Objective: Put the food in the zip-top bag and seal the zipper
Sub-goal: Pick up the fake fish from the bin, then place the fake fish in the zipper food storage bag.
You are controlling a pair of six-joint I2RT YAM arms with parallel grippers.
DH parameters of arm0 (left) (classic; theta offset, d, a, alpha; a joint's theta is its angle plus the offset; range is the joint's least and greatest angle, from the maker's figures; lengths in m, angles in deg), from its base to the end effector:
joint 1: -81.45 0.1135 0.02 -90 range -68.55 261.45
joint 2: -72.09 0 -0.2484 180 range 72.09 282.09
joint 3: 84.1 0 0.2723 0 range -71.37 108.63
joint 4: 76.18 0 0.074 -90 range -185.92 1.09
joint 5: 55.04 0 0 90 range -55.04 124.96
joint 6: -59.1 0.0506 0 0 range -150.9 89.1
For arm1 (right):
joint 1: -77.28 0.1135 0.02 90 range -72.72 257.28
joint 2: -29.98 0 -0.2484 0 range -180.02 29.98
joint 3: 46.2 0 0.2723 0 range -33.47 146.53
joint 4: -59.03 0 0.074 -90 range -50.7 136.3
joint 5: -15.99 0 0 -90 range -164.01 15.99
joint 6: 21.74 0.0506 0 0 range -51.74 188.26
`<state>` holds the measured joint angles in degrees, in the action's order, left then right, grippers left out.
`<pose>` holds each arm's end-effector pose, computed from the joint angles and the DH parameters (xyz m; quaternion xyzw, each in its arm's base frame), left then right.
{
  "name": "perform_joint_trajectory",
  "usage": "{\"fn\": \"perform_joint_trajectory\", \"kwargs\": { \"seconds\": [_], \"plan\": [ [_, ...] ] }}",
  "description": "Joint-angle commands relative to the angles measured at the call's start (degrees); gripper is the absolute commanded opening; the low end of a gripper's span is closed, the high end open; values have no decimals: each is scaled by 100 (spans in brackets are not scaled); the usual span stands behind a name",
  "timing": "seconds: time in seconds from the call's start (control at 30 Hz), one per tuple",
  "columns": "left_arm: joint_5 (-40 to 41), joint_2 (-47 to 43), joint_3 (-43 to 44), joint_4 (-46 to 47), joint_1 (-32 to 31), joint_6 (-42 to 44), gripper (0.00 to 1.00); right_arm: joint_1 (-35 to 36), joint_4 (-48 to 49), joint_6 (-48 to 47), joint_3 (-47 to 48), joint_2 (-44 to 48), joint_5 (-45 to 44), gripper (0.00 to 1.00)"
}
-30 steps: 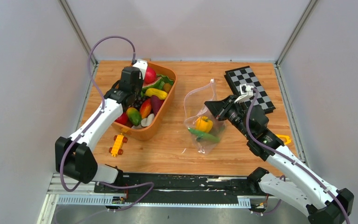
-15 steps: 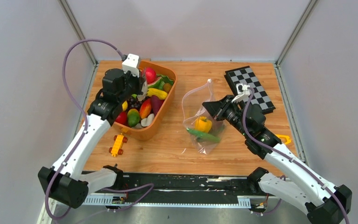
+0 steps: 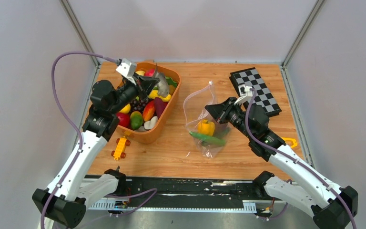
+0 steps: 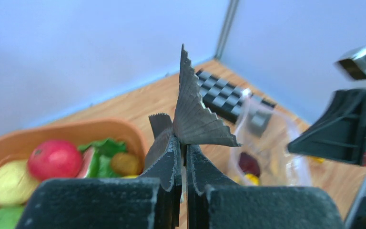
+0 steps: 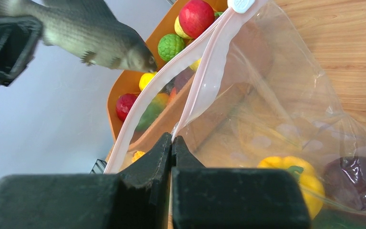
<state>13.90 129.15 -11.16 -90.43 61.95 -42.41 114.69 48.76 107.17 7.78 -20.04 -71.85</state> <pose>0.2466 -0.1066 0.3999 0.1785 0.6744 -0.3112 0.6453 0.2021 0.1570 0.3090 -0.0028 0.7449 0.4232 0.5158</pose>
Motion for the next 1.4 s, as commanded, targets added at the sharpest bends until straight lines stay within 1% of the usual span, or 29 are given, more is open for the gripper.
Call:
{"fn": "perform_joint_trajectory", "kwargs": {
  "seconds": [0.0,0.13,0.17,0.2,0.27,0.43,0.63,0.8,0.97,1.07,1.17,1.3,1.37],
  "plan": [
    [-770,-385,-108,1460,15,-865,0,-21,247,36,238,6,92,0],
    [-1074,-483,-247,2210,15,-1490,0,-17,246,33,242,6,111,0],
    [-1051,-506,-324,2486,11,-1773,0,-15,246,26,241,8,118,0],
    [-1080,-518,-423,2901,9,-2233,0,-14,246,35,243,7,119,0],
    [-1167,-514,-601,3629,8,-2679,0,-16,269,29,238,4,134,0],
    [-1193,-496,-732,3957,8,-3074,0,-19,305,31,209,25,171,0],
    [-1389,-270,-1074,5147,-18,-3841,0,-19,352,83,198,5,225,0],
    [-1499,2,-1085,5510,-264,-3941,0,-17,337,111,196,17,265,0],
    [-1570,229,-1101,5190,-683,-3566,0,-22,324,87,195,102,215,0],
    [-1651,358,-1117,4873,-765,-3289,0,-20,353,93,207,163,223,0],
    [-1468,392,-1169,4394,-808,-2853,0,-20,390,83,232,219,283,0],
    [-1311,686,-1085,4029,-842,-2819,0,-16,466,170,238,269,392,0],
    [-1313,854,-1073,4046,-855,-2891,0,-19,512,210,231,280,448,0]
  ]
}}
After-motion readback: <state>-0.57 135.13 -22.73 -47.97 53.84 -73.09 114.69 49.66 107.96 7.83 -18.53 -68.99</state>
